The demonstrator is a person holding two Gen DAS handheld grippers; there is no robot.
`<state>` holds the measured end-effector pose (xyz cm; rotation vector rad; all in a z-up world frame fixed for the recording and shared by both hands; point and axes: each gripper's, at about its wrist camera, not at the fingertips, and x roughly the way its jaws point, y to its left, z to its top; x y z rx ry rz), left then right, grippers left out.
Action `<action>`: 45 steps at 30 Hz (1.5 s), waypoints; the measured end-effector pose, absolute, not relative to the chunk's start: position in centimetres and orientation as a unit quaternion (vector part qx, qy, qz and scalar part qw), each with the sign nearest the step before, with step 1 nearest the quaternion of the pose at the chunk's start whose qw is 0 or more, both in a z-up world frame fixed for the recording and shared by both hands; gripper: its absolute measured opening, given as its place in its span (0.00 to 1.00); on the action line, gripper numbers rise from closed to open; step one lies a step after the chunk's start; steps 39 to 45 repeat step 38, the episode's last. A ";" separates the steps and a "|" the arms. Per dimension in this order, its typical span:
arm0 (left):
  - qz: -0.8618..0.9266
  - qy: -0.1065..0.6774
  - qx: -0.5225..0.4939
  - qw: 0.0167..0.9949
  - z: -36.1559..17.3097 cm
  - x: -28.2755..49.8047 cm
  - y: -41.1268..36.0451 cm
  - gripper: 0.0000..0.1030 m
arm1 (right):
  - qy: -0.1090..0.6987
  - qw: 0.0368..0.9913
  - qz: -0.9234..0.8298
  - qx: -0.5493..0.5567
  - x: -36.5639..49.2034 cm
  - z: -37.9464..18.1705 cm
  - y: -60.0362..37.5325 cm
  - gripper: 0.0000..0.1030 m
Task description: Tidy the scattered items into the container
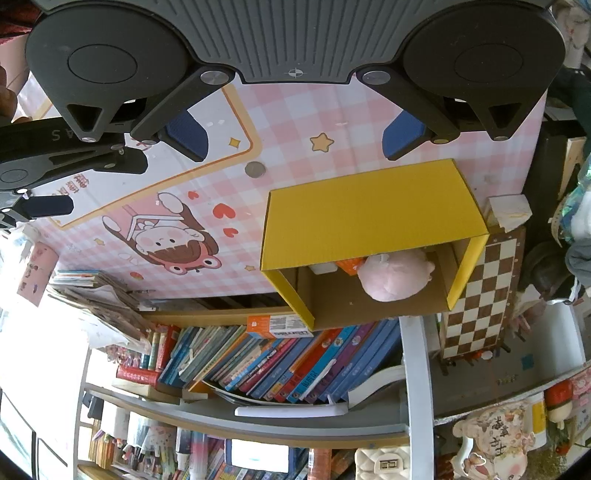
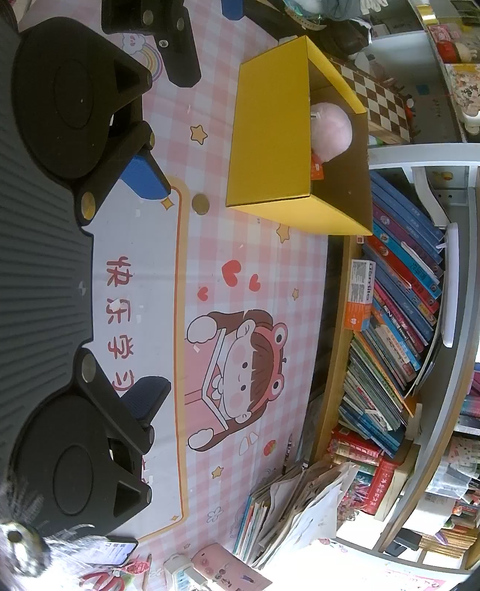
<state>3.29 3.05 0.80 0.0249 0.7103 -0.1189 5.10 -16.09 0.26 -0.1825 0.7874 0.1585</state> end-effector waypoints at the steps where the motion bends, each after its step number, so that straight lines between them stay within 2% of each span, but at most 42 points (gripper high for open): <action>1: -0.059 0.347 0.012 0.936 0.8 3.3 3.0 0.99 | 0.383 0.916 0.077 -0.089 5.1 0.3 -16.1 1.00; 45: -0.067 0.344 0.006 0.936 0.4 3.4 2.9 0.99 | 0.391 0.912 0.082 -0.095 5.9 -0.2 -15.8 1.00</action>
